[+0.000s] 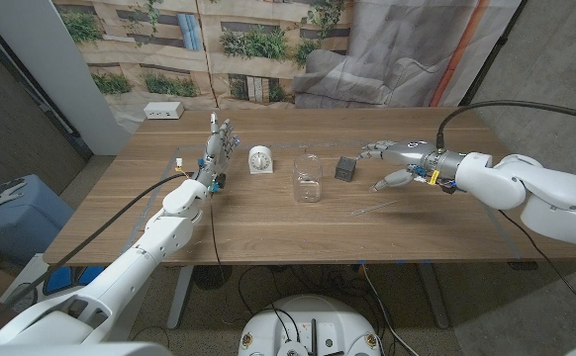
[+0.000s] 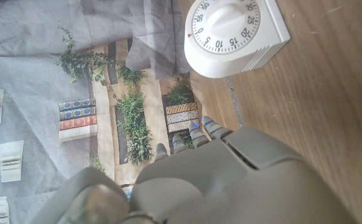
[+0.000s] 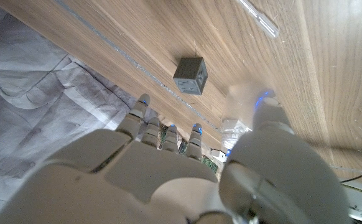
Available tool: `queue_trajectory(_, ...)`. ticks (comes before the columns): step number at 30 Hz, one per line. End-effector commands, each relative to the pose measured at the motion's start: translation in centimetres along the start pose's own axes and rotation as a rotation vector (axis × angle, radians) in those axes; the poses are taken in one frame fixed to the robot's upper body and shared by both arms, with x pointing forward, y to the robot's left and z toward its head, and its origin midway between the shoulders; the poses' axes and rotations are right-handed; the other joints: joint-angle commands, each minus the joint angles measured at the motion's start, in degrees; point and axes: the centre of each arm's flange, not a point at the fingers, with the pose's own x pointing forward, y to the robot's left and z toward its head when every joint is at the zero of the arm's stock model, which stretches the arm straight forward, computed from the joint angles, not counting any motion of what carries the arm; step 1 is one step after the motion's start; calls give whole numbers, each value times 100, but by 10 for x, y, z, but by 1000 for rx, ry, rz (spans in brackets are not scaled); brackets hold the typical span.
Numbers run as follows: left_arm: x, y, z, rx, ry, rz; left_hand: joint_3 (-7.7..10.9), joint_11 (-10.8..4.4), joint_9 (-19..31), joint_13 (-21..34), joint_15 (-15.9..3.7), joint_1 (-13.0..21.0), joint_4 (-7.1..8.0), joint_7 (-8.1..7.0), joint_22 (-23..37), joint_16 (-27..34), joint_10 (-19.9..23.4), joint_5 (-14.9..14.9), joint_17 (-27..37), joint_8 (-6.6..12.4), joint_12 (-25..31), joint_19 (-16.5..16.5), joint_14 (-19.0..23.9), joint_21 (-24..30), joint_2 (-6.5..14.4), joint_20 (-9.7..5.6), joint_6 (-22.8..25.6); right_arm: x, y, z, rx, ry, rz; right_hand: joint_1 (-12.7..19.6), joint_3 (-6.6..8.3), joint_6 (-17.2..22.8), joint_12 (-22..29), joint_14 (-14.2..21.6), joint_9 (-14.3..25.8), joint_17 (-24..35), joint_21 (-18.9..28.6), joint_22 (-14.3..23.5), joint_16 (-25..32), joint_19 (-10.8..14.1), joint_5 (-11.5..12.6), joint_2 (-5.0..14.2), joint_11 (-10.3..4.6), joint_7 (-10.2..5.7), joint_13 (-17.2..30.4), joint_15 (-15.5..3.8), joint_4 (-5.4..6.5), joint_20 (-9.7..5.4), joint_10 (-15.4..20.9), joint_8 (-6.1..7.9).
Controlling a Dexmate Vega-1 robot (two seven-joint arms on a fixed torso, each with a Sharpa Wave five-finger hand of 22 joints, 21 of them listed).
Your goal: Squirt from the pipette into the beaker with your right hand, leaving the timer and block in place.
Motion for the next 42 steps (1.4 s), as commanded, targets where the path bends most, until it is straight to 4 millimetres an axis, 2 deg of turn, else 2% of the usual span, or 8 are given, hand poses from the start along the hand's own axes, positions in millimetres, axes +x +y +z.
queue_trajectory(1,0,0,0,0,0,0,-36,-19,13,31,-662,-7,-14,-33,13,34,-15,33,8,34,28,-26,-51,32,254,-527,-26,7,-4,21,-119,51,99,106,48,-53,42,30,18,22,32,8,55,94,5,-93,15,-61,28,5,8,124,5,29)
queue_trajectory(14,0,0,0,0,0,0,-36,-36,13,31,-666,-8,-13,-32,13,34,-20,33,8,35,26,-28,-51,32,254,-524,-24,9,1,34,-153,72,132,114,31,-221,91,26,29,42,-3,9,76,100,-43,-179,-26,-55,55,53,63,173,108,-23)
queue_trajectory(22,0,0,0,0,0,0,-37,-17,13,31,-663,-9,-13,-32,14,33,-15,32,8,35,28,-27,-53,32,254,-527,-24,11,6,41,-165,69,131,132,41,-303,213,2,42,62,-65,19,95,-69,-82,-209,-101,-94,89,107,96,203,432,-33)
queue_trajectory(26,0,0,0,0,0,0,-36,-13,13,31,-667,-9,-13,-32,13,34,-14,32,8,34,28,-28,-52,32,254,-525,-25,13,9,45,-181,59,136,148,55,-354,234,-25,47,72,-110,21,100,-236,-95,-203,-141,-111,107,132,108,253,509,-41)
queue_trajectory(38,0,0,0,0,0,0,-36,-15,13,31,-663,-8,-13,-32,14,33,-22,32,8,33,25,-27,-53,32,254,-526,-27,19,19,52,-196,39,143,180,90,-240,303,-4,55,89,-96,22,137,-328,-106,-170,-208,-127,140,123,122,266,728,27)
queue_trajectory(42,0,0,0,0,0,0,-36,-13,13,31,-665,-9,-13,-32,14,30,-30,32,8,33,22,-33,-62,30,255,-524,-28,20,23,53,-199,31,138,206,113,-187,370,143,59,99,-60,22,212,-295,-114,-160,-328,-120,165,55,124,243,951,64)
